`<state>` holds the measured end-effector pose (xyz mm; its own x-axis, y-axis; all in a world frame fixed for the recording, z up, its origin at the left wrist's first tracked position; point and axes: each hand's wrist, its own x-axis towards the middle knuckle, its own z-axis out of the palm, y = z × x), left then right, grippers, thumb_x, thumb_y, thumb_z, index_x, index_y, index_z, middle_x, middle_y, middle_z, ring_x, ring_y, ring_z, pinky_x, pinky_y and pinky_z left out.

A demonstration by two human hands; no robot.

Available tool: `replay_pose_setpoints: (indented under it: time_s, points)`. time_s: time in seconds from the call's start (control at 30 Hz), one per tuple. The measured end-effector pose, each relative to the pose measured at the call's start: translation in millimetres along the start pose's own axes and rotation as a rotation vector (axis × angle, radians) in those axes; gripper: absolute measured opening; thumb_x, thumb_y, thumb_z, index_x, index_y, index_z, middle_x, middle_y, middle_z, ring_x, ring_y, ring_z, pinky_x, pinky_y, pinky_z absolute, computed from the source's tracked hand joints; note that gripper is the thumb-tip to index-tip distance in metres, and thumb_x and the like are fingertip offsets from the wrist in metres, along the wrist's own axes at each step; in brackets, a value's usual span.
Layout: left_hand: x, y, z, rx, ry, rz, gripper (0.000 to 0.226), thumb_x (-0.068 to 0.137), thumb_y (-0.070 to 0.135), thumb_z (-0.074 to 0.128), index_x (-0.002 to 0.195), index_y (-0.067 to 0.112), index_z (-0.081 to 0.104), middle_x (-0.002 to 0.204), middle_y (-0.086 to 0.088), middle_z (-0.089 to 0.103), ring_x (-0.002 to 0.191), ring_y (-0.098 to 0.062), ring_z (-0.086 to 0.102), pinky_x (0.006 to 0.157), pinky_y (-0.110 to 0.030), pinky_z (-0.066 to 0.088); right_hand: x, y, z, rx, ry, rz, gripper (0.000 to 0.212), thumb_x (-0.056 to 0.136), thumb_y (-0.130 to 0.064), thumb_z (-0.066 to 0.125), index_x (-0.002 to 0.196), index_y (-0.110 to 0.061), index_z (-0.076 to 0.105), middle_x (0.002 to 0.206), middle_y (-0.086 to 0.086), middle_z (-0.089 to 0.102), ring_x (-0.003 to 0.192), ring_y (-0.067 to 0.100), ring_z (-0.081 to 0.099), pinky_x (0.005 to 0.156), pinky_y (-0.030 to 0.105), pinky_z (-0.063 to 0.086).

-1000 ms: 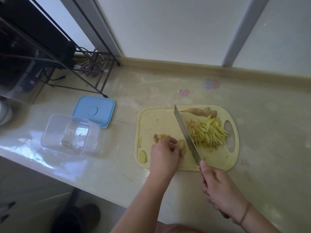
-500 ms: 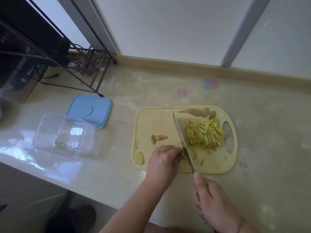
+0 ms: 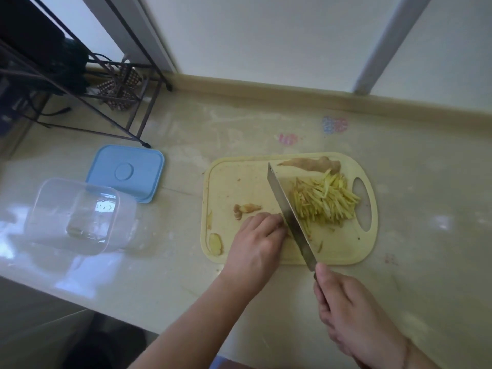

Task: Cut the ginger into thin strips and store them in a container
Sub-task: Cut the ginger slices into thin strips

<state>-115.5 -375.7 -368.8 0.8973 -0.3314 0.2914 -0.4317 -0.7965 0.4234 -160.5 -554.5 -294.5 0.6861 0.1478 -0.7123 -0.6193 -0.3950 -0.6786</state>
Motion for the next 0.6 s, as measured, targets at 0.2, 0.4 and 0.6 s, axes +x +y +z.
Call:
replay_pose_setpoints:
  time_s: [0.2, 0.4, 0.6]
  points:
    - [8, -7, -2, -0.002, -0.080, -0.009, 0.009, 0.088, 0.004, 0.067, 0.089, 0.007, 0.076, 0.094, -0.006, 0.071, 0.080, -0.026, 0.064, 0.070, -0.039, 0.052, -5, 6, 4, -0.121, 0.068, -0.052, 0.072, 0.077, -0.083, 0.025, 0.067, -0.014, 0.043, 0.041, -0.007, 0.041, 0.036, 0.005, 0.038, 0.041, 0.016, 0.028]
    - [8, -7, -2, -0.048, -0.072, -0.007, 0.009, 0.091, 0.004, 0.069, 0.092, 0.008, 0.077, 0.099, -0.003, 0.073, 0.086, -0.024, 0.068, 0.069, -0.037, 0.054, 2, 9, 8, -0.178, 0.101, -0.077, 0.072, 0.076, -0.084, 0.022, 0.065, -0.016, 0.040, 0.044, -0.010, 0.044, 0.043, 0.007, 0.039, 0.052, 0.021, 0.028]
    - [7, -5, -4, -0.081, -0.039, -0.031, 0.007, 0.087, 0.001, 0.070, 0.088, 0.006, 0.075, 0.097, -0.004, 0.072, 0.084, -0.025, 0.069, 0.065, -0.037, 0.057, 19, -4, 5, -0.110, 0.073, -0.082, 0.072, 0.086, -0.083, 0.027, 0.064, -0.015, 0.041, 0.042, -0.008, 0.042, 0.036, 0.005, 0.042, 0.040, 0.015, 0.036]
